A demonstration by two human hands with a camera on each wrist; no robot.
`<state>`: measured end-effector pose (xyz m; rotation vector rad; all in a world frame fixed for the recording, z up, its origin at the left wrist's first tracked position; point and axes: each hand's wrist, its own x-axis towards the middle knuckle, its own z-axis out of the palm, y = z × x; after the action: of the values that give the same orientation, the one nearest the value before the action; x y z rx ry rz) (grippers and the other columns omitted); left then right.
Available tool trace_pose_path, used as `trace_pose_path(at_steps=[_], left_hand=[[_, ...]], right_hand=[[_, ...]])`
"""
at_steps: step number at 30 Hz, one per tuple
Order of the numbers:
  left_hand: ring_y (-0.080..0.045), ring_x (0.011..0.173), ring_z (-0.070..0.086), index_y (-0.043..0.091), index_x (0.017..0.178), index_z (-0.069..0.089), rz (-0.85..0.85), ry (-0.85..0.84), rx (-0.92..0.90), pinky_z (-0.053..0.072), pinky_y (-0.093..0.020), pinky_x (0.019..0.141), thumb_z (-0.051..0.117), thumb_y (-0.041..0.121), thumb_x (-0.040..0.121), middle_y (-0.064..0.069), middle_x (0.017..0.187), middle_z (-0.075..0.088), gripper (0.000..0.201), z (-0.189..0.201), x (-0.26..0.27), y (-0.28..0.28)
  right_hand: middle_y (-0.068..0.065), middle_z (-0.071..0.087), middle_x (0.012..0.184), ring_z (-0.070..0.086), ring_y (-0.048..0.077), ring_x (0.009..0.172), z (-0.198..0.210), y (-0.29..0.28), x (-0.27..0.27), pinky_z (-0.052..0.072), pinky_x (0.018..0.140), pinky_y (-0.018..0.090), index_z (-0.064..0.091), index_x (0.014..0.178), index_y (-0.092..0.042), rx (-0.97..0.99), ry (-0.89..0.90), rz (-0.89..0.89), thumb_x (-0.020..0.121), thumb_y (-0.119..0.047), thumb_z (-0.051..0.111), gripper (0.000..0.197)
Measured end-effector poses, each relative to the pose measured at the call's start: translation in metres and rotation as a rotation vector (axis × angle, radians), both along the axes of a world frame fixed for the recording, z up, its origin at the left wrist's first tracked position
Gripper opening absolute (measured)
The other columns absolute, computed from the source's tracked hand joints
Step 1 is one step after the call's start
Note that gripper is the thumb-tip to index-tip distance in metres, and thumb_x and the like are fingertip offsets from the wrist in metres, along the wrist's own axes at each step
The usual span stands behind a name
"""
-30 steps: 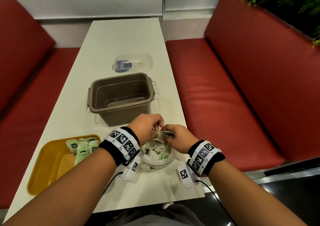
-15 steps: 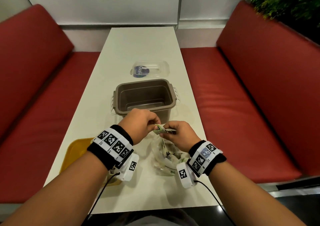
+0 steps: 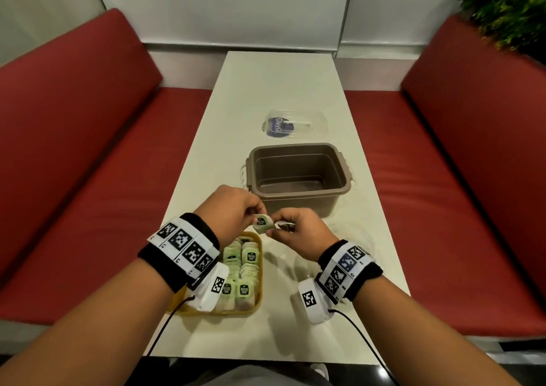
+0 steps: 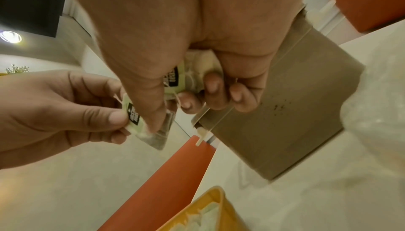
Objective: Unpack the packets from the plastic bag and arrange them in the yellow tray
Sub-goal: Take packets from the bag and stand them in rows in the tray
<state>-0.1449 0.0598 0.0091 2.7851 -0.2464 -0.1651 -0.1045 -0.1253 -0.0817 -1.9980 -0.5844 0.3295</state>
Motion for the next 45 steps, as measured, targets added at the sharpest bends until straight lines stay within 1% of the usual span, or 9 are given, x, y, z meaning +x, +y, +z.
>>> trace_pose_path(at_steps=[8, 12, 21, 26, 30, 32, 35, 40, 45], left_hand=[[-0.014, 0.082, 0.064, 0.027, 0.077, 0.070, 0.206, 0.264, 0.268, 0.046, -0.024, 0.069, 0.072, 0.019, 0.081, 0.007, 0.085, 0.071, 0.009, -0.025, -0.002, 0.067], [-0.019, 0.082, 0.067, 0.022, 0.084, 0.075, 0.209, 0.437, 0.364, 0.054, -0.028, 0.074, 0.072, 0.017, 0.079, 0.001, 0.088, 0.071, 0.008, -0.060, 0.001, 0.075], [-0.024, 0.068, 0.061, 0.018, 0.080, 0.067, 0.289, 0.364, 0.466, 0.053, -0.030, 0.064, 0.069, 0.023, 0.078, -0.001, 0.070, 0.059, 0.006, -0.093, 0.012, 0.068], [-0.023, 0.071, 0.058, 0.015, 0.074, 0.056, 0.349, 0.467, 0.412, 0.047, -0.028, 0.063, 0.074, 0.041, 0.078, -0.002, 0.074, 0.059, 0.031, -0.091, 0.003, 0.070], [-0.023, 0.073, 0.059, 0.016, 0.074, 0.055, 0.373, 0.564, 0.305, 0.046, -0.027, 0.063, 0.069, 0.046, 0.082, -0.002, 0.078, 0.062, 0.034, -0.096, -0.003, 0.065], [-0.025, 0.070, 0.059, 0.017, 0.078, 0.062, 0.388, 0.589, 0.268, 0.048, -0.029, 0.065, 0.066, 0.047, 0.083, -0.003, 0.079, 0.064, 0.031, -0.131, 0.007, 0.075], [-0.036, 0.065, 0.063, 0.018, 0.079, 0.068, 0.361, 0.629, 0.329, 0.057, -0.050, 0.067, 0.061, 0.040, 0.073, -0.009, 0.070, 0.064, 0.023, -0.208, 0.031, 0.102], [-0.025, 0.078, 0.065, 0.012, 0.080, 0.064, 0.323, 0.536, 0.317, 0.052, -0.031, 0.068, 0.057, 0.018, 0.090, -0.008, 0.089, 0.070, 0.013, -0.099, -0.002, 0.064], [-0.017, 0.091, 0.065, 0.021, 0.100, 0.070, 0.266, 0.319, 0.177, 0.052, -0.029, 0.081, 0.071, 0.033, 0.083, 0.002, 0.098, 0.071, 0.021, -0.068, -0.004, 0.070]], right_hand=[[-0.002, 0.054, 0.080, 0.049, 0.014, 0.073, -0.006, 0.035, -0.011, 0.046, 0.074, 0.042, 0.044, 0.090, -0.025, -0.027, 0.139, -0.008, 0.095, -0.019, 0.054, 0.013], [-0.009, 0.059, 0.081, 0.054, 0.012, 0.074, -0.009, 0.042, -0.012, 0.048, 0.074, 0.035, 0.048, 0.086, -0.031, -0.052, 0.094, -0.006, 0.096, -0.025, 0.059, 0.016], [-0.009, 0.070, 0.086, 0.065, 0.014, 0.083, -0.014, 0.044, -0.007, 0.053, 0.078, 0.028, 0.077, 0.091, -0.016, -0.105, 0.023, -0.050, 0.085, -0.022, 0.077, 0.009], [0.002, 0.071, 0.080, 0.066, 0.020, 0.076, -0.018, 0.045, -0.007, 0.057, 0.077, 0.038, 0.071, 0.085, -0.026, -0.085, 0.056, -0.109, 0.082, -0.020, 0.080, 0.011], [-0.003, 0.065, 0.074, 0.060, 0.014, 0.071, -0.018, 0.049, -0.006, 0.056, 0.073, 0.040, 0.063, 0.075, -0.031, -0.113, 0.022, -0.100, 0.082, -0.024, 0.079, 0.019], [-0.004, 0.070, 0.081, 0.064, 0.013, 0.078, -0.015, 0.050, -0.006, 0.055, 0.077, 0.036, 0.070, 0.080, -0.030, -0.146, -0.006, -0.072, 0.085, -0.025, 0.076, 0.010], [-0.005, 0.071, 0.088, 0.063, 0.012, 0.082, -0.011, 0.051, -0.007, 0.054, 0.078, 0.034, 0.074, 0.084, -0.025, -0.155, -0.048, -0.066, 0.087, -0.022, 0.074, 0.004], [-0.007, 0.072, 0.085, 0.063, 0.011, 0.081, -0.006, 0.050, -0.010, 0.053, 0.075, 0.029, 0.076, 0.084, -0.021, -0.112, -0.060, -0.103, 0.086, -0.018, 0.075, 0.004], [-0.003, 0.071, 0.085, 0.062, 0.015, 0.082, -0.004, 0.053, -0.012, 0.052, 0.076, 0.031, 0.072, 0.084, -0.024, -0.168, -0.042, -0.056, 0.089, -0.019, 0.071, 0.007]])
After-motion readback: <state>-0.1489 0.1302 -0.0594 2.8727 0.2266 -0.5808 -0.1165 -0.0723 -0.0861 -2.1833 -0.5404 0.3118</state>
